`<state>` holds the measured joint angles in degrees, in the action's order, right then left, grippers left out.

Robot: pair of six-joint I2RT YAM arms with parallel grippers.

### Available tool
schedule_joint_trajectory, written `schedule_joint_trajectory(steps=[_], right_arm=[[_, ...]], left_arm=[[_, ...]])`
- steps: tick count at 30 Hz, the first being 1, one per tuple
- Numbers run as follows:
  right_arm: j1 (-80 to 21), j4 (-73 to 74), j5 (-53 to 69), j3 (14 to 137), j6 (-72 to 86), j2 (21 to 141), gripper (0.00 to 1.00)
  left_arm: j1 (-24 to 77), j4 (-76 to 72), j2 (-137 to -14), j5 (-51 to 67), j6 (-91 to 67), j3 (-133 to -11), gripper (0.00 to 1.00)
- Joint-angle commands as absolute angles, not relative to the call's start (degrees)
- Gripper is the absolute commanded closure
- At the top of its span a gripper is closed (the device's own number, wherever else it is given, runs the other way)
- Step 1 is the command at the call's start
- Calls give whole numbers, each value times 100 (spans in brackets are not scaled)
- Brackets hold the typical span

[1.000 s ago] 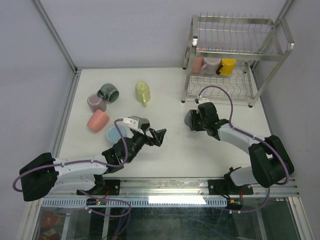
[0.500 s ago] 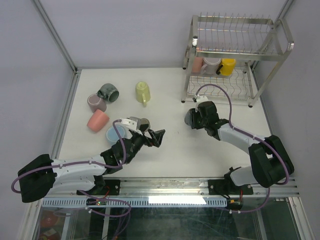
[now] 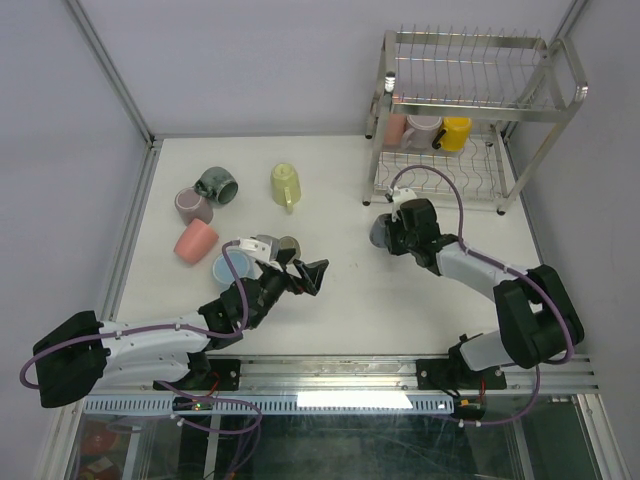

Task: Load the cups into the dish rack
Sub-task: Pick up the cup at the center of the board, then turn the cup upside down in the dish rack.

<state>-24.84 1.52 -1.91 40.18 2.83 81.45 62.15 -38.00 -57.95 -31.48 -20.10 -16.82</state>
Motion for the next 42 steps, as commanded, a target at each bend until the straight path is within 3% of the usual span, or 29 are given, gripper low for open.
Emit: schedule_joint_trajectory(steps=[1,12,22,29,42], right_arm=[[-2375,86,-1,4219,-59,7978,100],[-1306,497,1537,4311,-1064,6845,100],[376,215,1922,4449,-1396,6240,100],[1068,-471,1965,4782,-1444,6539,100],[1155,-2456,1373,4907,-1968,7739,100]], left_arm=[[6188,-4008,-5653,-3182,-2020,-1622,1],[6187,-4032,-5598,-3199,-2026,-1581,1],[6188,-4078,-5587,-3134,-2020,-1574,1],[6188,-4101,-5555,-3129,-2016,-1549,1],[6188,-4188,-5634,-3163,-1982,-1538,1]])
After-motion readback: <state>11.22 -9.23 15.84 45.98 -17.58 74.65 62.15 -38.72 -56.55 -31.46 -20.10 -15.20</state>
